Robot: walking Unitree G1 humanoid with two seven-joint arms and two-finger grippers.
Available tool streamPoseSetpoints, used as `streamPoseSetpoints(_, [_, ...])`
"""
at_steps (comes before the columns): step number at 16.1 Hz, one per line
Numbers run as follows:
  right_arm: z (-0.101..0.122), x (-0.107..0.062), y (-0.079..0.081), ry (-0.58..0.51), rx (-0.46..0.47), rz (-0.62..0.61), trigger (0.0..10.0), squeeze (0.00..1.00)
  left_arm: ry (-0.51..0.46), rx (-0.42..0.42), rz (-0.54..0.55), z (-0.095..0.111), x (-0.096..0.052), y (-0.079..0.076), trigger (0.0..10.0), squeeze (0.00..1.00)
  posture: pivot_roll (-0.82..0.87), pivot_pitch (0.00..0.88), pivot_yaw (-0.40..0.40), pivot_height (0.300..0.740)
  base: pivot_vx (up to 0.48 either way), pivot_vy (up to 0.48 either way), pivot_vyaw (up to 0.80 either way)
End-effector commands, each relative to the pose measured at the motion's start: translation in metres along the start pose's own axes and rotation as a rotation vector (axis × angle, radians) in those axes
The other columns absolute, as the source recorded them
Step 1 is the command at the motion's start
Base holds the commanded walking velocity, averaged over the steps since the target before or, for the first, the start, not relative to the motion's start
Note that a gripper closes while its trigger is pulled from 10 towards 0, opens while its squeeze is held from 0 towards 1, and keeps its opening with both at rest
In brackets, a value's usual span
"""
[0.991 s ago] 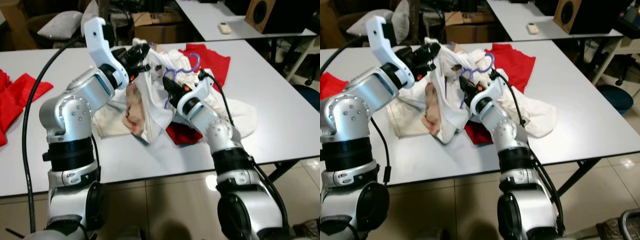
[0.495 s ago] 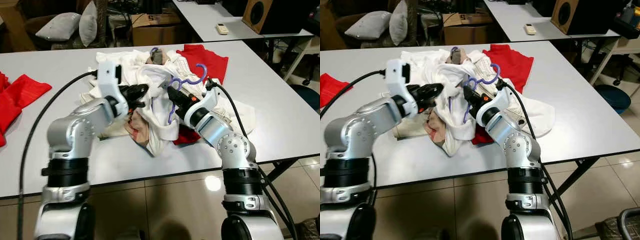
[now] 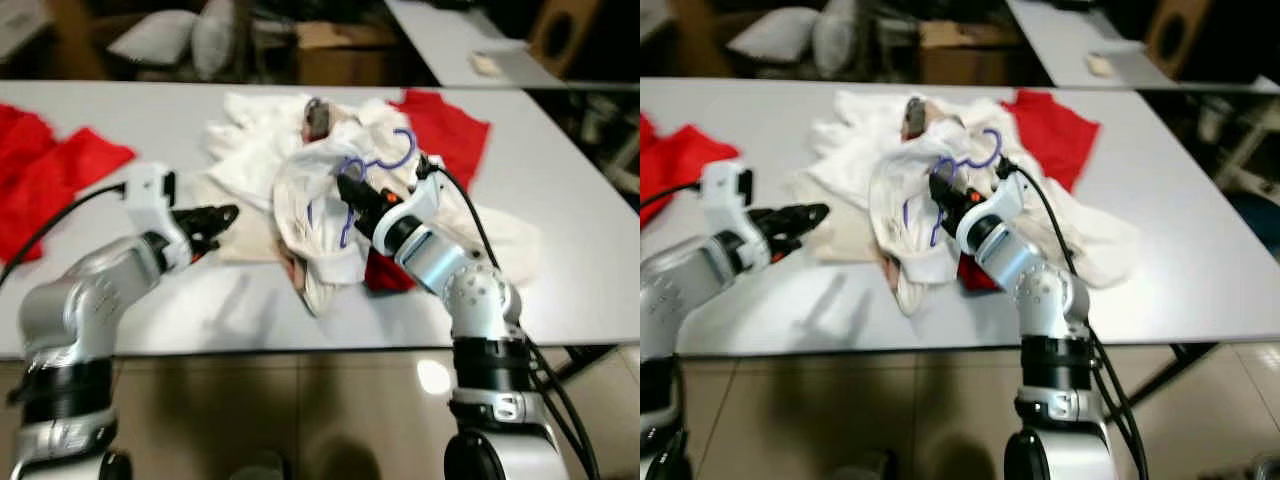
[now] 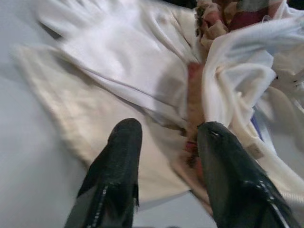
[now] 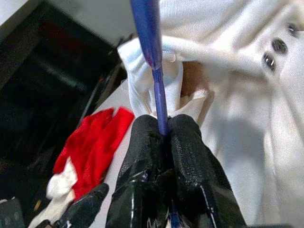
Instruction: Hang hanger
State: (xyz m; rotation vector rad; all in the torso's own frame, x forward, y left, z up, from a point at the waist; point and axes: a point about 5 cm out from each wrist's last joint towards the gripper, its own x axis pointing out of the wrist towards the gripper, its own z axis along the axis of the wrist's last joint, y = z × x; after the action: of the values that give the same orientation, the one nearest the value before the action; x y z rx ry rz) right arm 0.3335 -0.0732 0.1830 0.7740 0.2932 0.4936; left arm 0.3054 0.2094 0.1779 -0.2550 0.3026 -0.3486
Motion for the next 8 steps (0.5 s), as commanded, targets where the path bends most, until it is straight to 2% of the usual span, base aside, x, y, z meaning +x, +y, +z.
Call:
streamPoseSetpoints(1, [0.0,-0.002,0.006,0.016,0.0,0.028,10.0,0.0,-0.026,0.038,-0.004,0.006,-0.002,-0.004,10.0,0.0,0.13,0.0,-0.003,0.74,0.0,0.0,0.8])
streamPoseSetpoints(2, [0.005,-0.007,0.016,0.032,-0.039,0.082,10.0,0.0,0.014,0.085,0.043,-0.007,-0.012,0.0,10.0,0.0,0.13,0.0,-0.014,0.74,0.0,0.0,0.8])
streamPoseSetpoints(3, [0.007,-0.013,0.019,0.047,-0.065,0.11,10.0,0.0,0.056,0.132,0.031,-0.021,-0.022,-0.003,10.0,0.0,0.12,0.0,-0.023,0.74,0.0,0.0,0.8])
streamPoseSetpoints(5, [0.002,-0.034,0.012,0.1,-0.103,0.125,10.0,0.0,0.087,0.205,-0.098,-0.038,-0.04,-0.03,10.0,0.0,0.12,0.0,-0.043,0.74,0.0,0.0,0.8])
streamPoseSetpoints(7, [-0.012,-0.056,0.002,0.166,-0.14,0.137,10.0,0.0,0.079,0.284,-0.112,-0.049,-0.045,-0.045,10.0,0.0,0.12,0.015,-0.063,0.74,0.0,0.0,0.8])
streamPoseSetpoints(8, [-0.019,-0.065,-0.001,0.197,-0.165,0.136,10.0,0.0,0.082,0.264,-0.079,-0.056,-0.046,-0.046,10.0,0.0,0.11,0.031,-0.068,0.74,0.0,0.0,0.8])
